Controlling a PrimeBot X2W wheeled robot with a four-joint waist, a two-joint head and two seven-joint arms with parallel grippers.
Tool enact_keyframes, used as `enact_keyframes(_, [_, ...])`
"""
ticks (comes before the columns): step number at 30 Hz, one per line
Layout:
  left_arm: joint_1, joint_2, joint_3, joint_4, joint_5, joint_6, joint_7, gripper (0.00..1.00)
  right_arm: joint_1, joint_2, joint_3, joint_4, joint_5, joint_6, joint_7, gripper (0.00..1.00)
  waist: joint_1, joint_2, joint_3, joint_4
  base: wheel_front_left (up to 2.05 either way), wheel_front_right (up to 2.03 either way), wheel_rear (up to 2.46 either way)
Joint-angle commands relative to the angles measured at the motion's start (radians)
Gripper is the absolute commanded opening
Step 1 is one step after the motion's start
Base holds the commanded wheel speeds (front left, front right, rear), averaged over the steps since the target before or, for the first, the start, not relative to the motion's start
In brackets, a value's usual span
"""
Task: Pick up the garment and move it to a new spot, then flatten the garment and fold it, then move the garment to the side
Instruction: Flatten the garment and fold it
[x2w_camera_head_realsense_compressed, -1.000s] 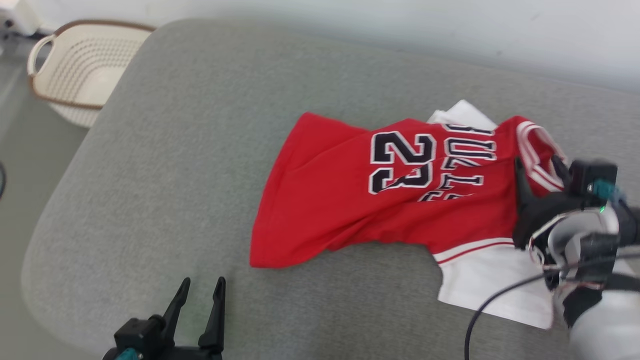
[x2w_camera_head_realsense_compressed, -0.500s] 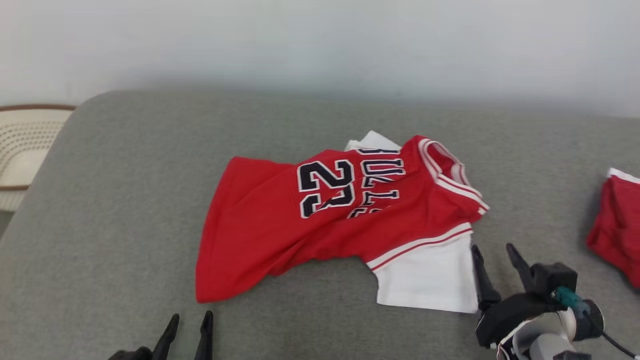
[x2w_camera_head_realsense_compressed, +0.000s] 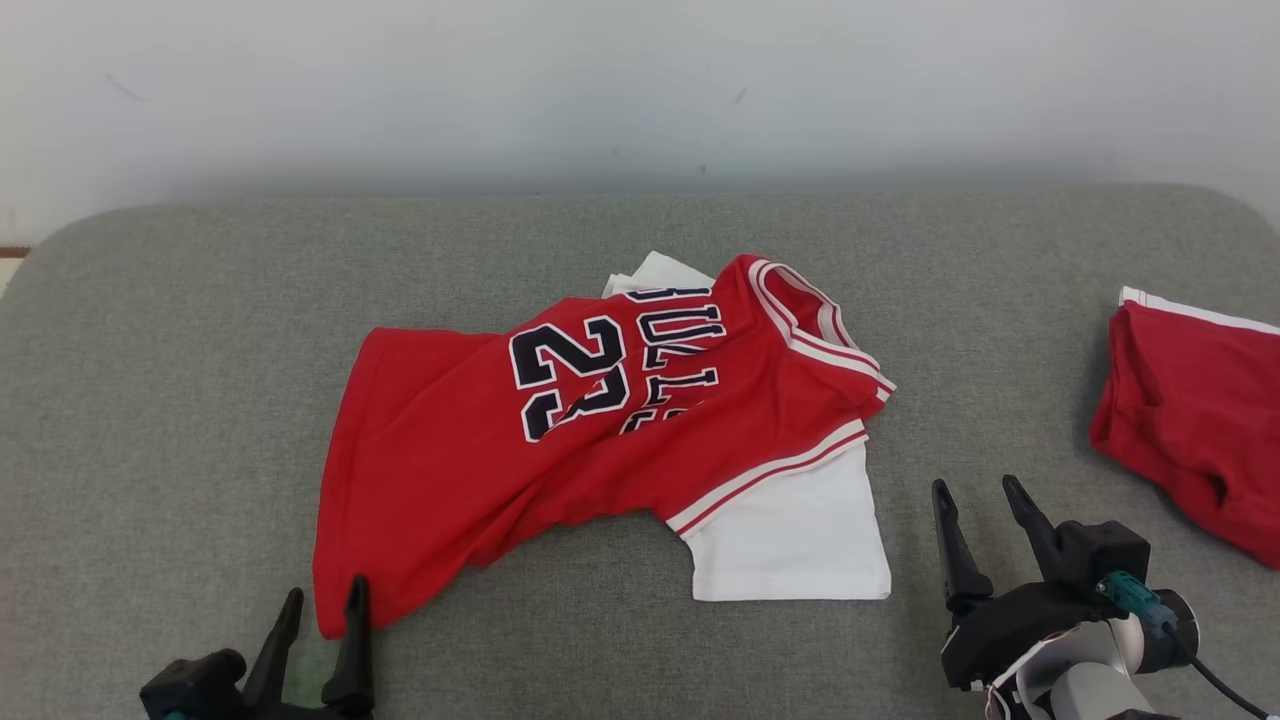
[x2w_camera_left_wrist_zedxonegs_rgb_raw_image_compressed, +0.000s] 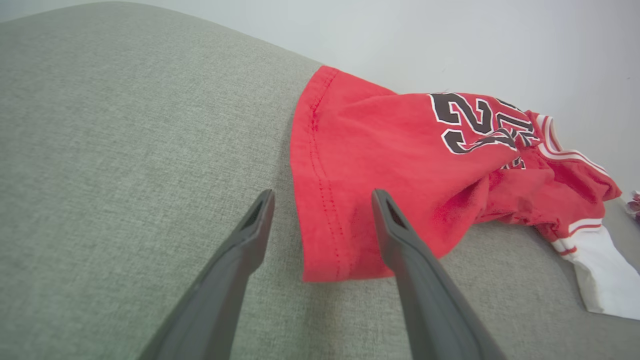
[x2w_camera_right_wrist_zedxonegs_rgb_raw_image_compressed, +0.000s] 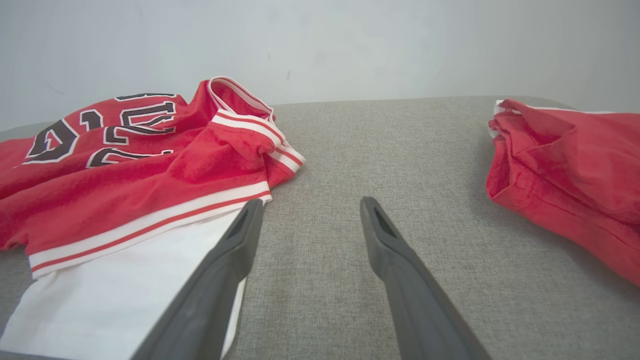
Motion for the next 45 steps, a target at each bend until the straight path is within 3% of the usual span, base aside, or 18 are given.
enact_keyframes(1, [-0.010, 0.001, 0.010, 0.012, -0.004, 0.000, -0.001, 1.00, 0.001, 0.005, 0.002, -0.002, -0.003, 0.000, -0.004, 1.00, 0.0000, 0.0000, 0.009, -0.009, 0.00, 0.00, 0.00])
enact_keyframes(18, [-0.063, 0.008, -0.018, 0.087, -0.064, -0.001, -0.001, 1.00, -0.016, 0.023, 0.000, 0.003, -0.006, 0.000, -0.004, 1.00, 0.0000, 0.0000, 0.031, -0.020, 0.00, 0.00, 0.00])
enact_keyframes(23, [-0.071, 0.008, -0.011, 0.109, -0.147, -0.001, -0.001, 1.00, -0.015, 0.026, -0.008, 0.004, 0.000, 0.000, -0.004, 1.00, 0.0000, 0.0000, 0.031, -0.022, 0.00, 0.00, 0.00])
enact_keyframes(33, [-0.015, 0.076, -0.130, 0.109, -0.295, -0.001, -0.001, 1.00, 0.021, 0.048, -0.021, 0.006, 0.007, -0.001, -0.004, 1.00, 0.0000, 0.0000, -0.012, -0.011, 0.00, 0.00, 0.00])
enact_keyframes(41, [0.030, 0.081, -0.150, 0.119, -0.360, -0.001, -0.001, 1.00, 0.047, 0.057, -0.021, 0.012, 0.012, -0.001, -0.004, 1.00, 0.0000, 0.0000, -0.061, -0.010, 0.00, 0.00, 0.00])
enact_keyframes(45, [0.046, 0.087, -0.182, 0.086, -0.443, -0.001, -0.001, 1.00, 0.048, 0.054, -0.014, 0.011, 0.019, -0.001, -0.005, 1.00, 0.0000, 0.0000, -0.071, -0.014, 0.00, 0.00, 0.00])
